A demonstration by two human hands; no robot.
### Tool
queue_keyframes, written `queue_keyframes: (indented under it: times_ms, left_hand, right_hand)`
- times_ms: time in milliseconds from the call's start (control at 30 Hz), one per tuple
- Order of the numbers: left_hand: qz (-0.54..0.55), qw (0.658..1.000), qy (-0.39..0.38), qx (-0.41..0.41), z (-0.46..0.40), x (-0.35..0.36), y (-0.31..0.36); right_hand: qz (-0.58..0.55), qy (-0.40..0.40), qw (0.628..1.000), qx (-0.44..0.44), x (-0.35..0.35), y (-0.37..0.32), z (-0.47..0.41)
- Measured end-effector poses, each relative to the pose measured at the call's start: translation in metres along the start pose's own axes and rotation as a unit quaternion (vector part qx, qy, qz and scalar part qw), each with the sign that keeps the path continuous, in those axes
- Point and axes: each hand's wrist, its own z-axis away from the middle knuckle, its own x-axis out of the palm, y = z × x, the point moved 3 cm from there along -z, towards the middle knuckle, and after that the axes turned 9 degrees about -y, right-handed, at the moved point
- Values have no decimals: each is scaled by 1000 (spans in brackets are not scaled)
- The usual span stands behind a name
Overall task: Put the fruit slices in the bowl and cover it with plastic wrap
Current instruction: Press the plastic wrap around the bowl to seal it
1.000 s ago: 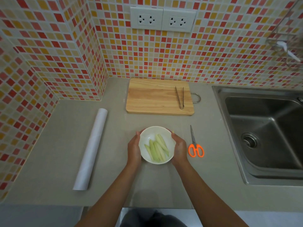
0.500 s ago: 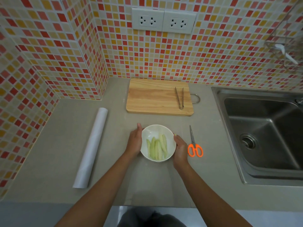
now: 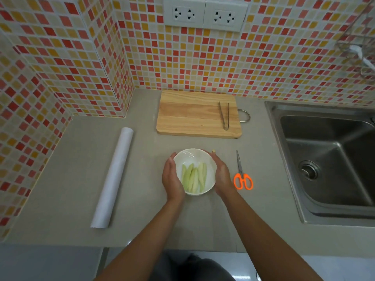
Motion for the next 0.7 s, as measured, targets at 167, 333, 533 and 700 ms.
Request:
queue_keyframes:
  times_ms: [167,333,533,700]
  left_hand:
    - [-23,997,-69,-25,-11,-4,-7]
    - [-133,980,-139,-56,-31,-8,9]
    - [-185,977,-108,-14,-46,-12,34]
    - [-35,999,-5,-13,4,-7,7]
  right_hand:
    - [71,22,997,33,-1,1,7]
    - [157,64,984,50,-1,-7,9]
    - [160,141,975,-57,-4,-30,5]
    - [63,70,995,-33,6,-21,2]
